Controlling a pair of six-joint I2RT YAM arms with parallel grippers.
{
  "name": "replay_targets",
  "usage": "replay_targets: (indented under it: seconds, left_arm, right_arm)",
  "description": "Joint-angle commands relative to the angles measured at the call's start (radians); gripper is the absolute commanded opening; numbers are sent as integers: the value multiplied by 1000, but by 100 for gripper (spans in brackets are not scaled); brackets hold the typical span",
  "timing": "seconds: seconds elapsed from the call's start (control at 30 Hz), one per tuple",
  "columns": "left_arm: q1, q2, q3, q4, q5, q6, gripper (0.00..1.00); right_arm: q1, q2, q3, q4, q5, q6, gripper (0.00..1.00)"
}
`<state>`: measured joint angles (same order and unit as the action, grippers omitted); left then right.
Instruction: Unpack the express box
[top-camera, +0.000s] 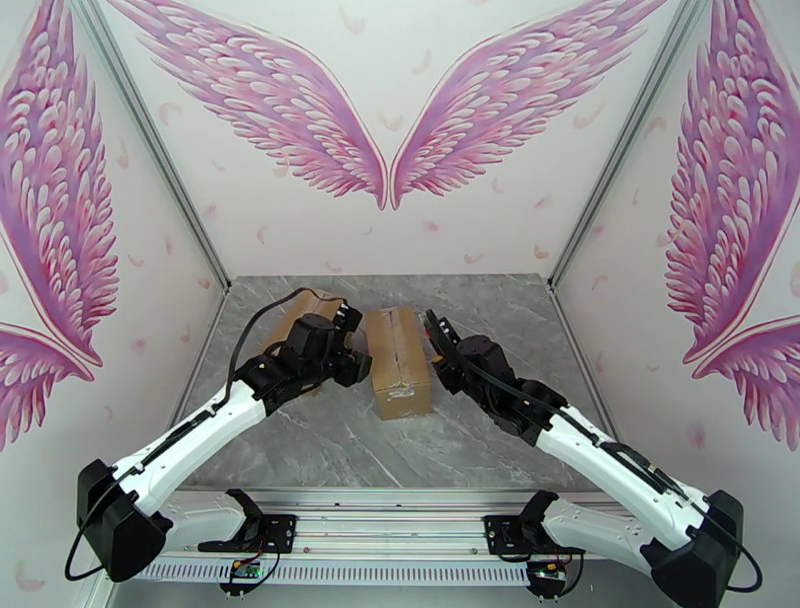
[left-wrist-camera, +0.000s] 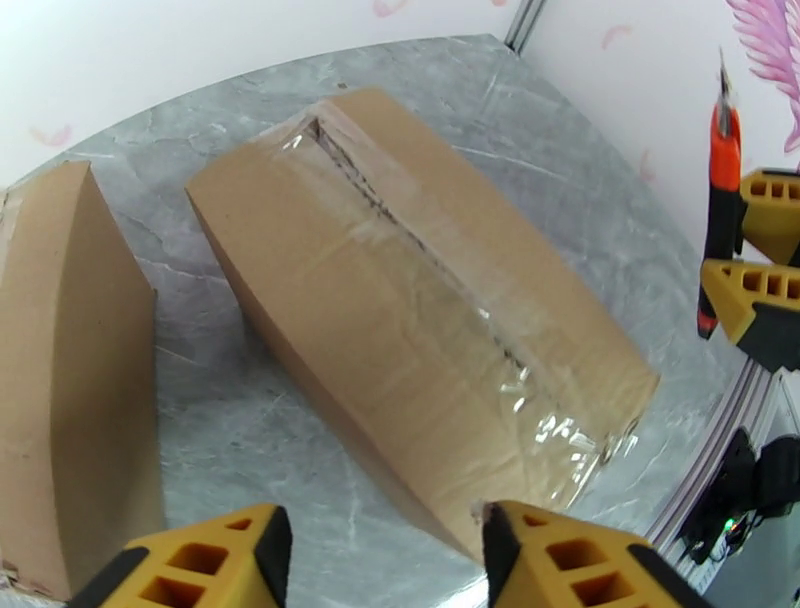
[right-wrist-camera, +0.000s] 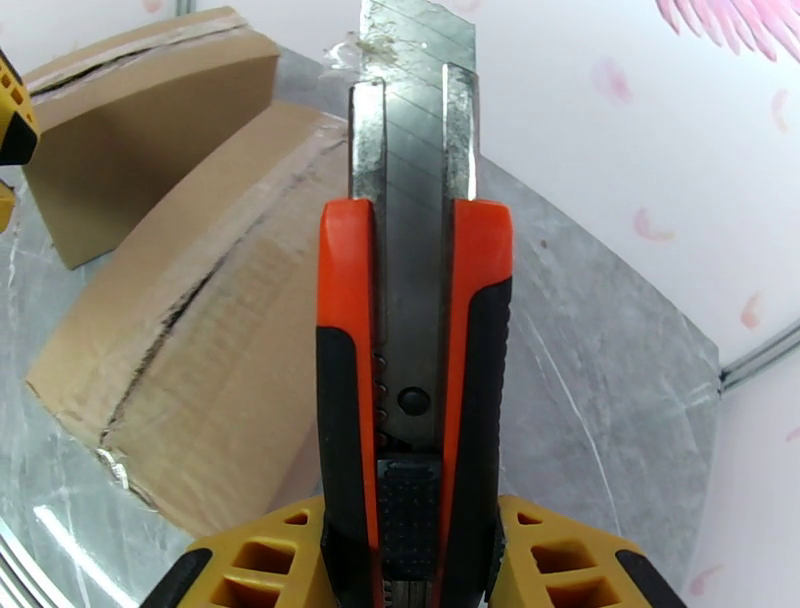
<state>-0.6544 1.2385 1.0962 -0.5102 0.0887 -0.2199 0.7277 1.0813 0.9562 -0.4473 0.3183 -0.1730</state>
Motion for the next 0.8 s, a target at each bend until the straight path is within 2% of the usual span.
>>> replay_targets:
  seconds: [0.0, 0.13, 0.23, 0.33, 0.5, 0.77]
  left_arm:
    - [-21, -34, 3, 62, 76, -14, 57]
    - [-43, -14, 46, 113, 183, -12, 73]
    - [-39, -12, 86, 88, 194, 7, 77]
    - [-6, -26, 123, 45, 226, 40, 78]
    - [64, -21, 186, -7, 372, 80, 78]
    - [58, 118, 427, -195, 486, 176, 76]
  right_arm:
    - [47, 12, 53, 39, 5, -46, 21]
    - [80, 31, 81, 34, 44, -88, 21]
    - [90, 31, 83, 29, 48, -115, 21]
    - [90, 1, 58, 42, 38, -155, 20]
    - [90, -61, 24, 52, 8, -248, 20]
    - [92, -83, 15, 13, -22, -433, 20]
